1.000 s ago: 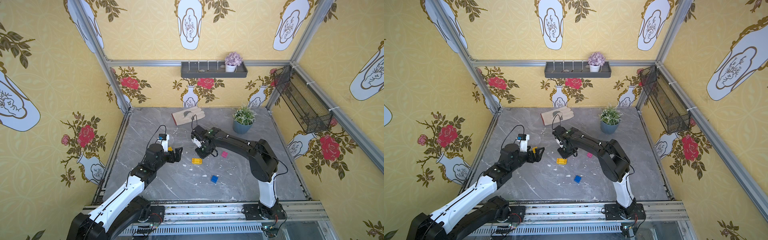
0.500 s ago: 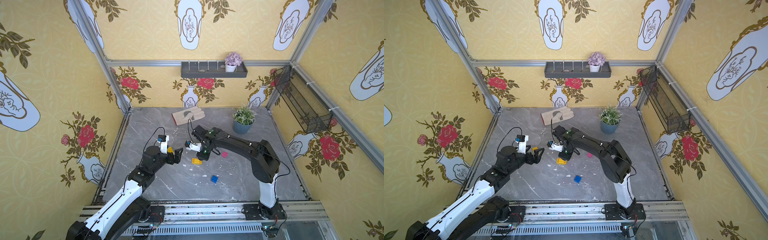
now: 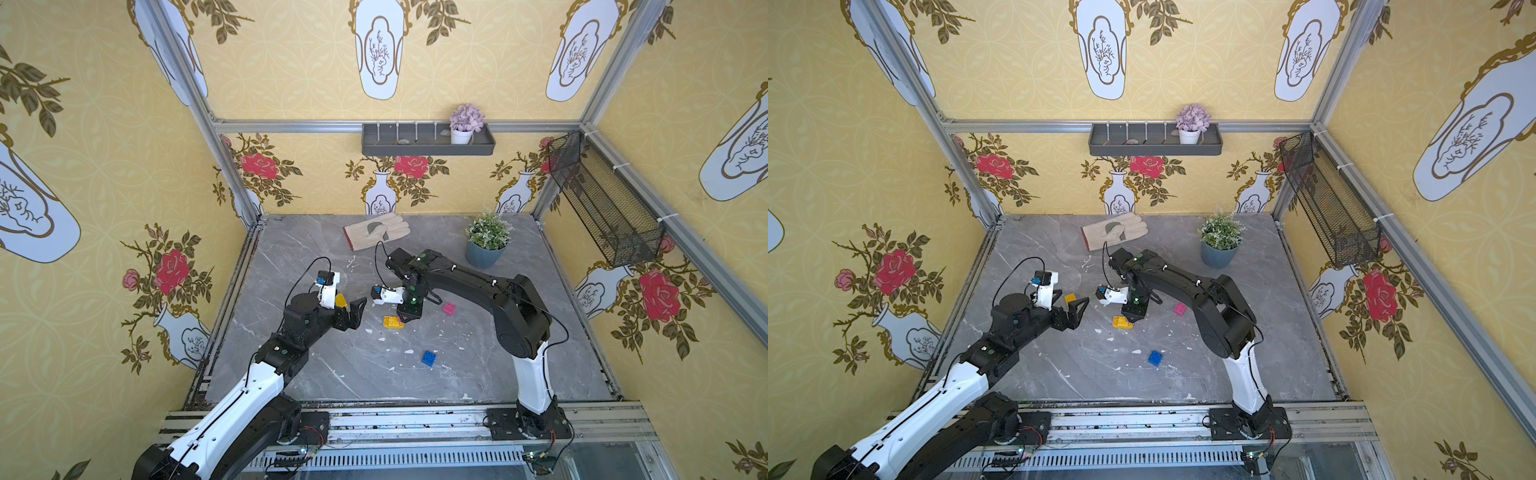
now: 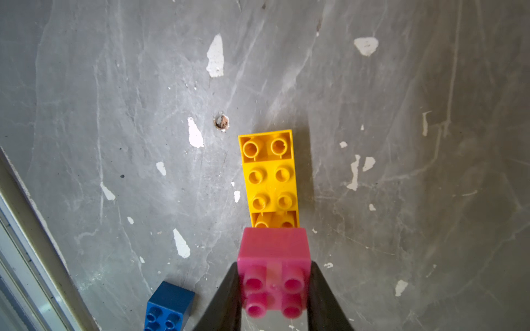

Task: Assemble the letter s with lego
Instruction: Assemble the lego brick with the lego brick.

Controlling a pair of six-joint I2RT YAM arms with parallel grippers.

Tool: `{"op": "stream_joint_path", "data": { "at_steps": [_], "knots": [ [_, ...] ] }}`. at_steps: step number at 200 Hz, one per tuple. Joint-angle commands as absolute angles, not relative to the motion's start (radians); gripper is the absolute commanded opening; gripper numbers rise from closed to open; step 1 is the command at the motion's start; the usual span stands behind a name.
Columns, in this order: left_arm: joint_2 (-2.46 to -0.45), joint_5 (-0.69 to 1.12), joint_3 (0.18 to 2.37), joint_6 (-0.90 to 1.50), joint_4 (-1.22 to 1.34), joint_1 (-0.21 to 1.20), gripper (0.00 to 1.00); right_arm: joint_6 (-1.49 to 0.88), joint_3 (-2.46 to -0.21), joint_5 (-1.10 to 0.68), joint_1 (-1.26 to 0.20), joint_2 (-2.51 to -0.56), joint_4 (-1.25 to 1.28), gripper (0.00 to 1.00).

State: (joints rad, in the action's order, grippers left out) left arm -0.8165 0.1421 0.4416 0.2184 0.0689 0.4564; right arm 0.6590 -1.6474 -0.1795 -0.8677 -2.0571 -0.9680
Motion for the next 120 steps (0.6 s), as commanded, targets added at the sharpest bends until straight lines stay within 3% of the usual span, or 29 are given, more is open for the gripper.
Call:
{"op": "stream_joint_path", "data": {
  "at_steps": [1, 120],
  "knots": [
    [-0.813, 0.129, 0.436, 0.199, 0.081, 0.455, 0.99, 0.669, -1.662, -0.163, -0.874, -2.072, -0.962, 0.14],
    [-0.808, 0.104, 0.437, 0.183, 0.067, 0.456, 0.99, 0.707, -1.658, -0.185, -0.879, -2.092, -0.936, 0.14]
  ]
}}
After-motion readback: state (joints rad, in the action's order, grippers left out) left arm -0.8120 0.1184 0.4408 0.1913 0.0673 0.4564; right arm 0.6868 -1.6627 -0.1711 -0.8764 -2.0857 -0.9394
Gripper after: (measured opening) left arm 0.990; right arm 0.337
